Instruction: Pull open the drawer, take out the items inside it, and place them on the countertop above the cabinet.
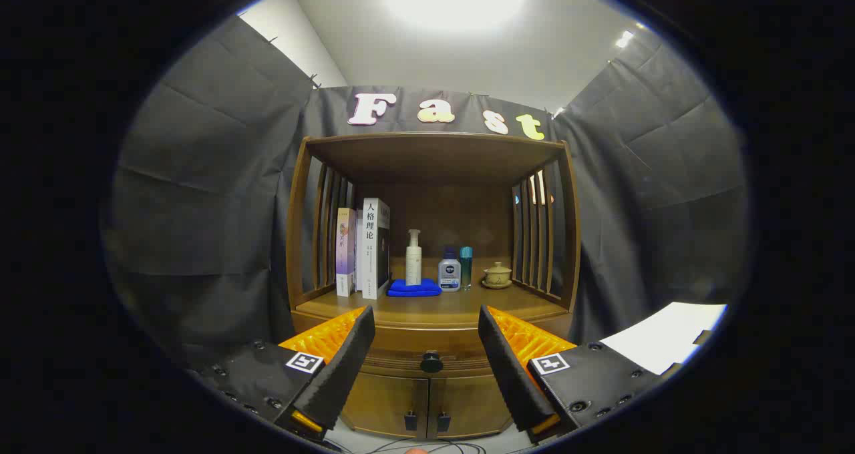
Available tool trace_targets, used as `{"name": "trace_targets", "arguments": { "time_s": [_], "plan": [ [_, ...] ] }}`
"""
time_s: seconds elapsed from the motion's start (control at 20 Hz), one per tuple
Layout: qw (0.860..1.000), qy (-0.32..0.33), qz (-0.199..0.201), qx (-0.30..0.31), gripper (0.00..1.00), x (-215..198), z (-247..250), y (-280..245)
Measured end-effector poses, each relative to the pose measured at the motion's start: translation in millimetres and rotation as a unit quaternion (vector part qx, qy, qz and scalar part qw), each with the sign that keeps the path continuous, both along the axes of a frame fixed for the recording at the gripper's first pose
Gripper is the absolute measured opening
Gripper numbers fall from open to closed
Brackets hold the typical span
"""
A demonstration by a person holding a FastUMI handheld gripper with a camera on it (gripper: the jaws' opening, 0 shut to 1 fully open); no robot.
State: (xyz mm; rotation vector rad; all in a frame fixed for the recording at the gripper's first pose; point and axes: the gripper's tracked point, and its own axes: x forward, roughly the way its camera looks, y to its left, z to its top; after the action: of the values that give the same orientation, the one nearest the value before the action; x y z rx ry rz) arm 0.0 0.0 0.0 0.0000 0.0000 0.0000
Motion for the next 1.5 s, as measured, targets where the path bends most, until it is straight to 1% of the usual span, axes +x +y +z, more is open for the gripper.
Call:
{"name": "trace_targets", "arguments": {
  "time_s": [1.05, 1.25, 1.5],
  "plan": [
    [1.0, 0.002, -0.004, 0.005, 0.97, 0.1, -7.1, -2.8],
    [1.0, 0.01, -0.012, -0.009, 0.97, 10.8, -18.4, -3.9],
    [0.999, 0.028, -0.018, -0.011, 0.97, 42.0, -36.3, -0.4]
  ]
}}
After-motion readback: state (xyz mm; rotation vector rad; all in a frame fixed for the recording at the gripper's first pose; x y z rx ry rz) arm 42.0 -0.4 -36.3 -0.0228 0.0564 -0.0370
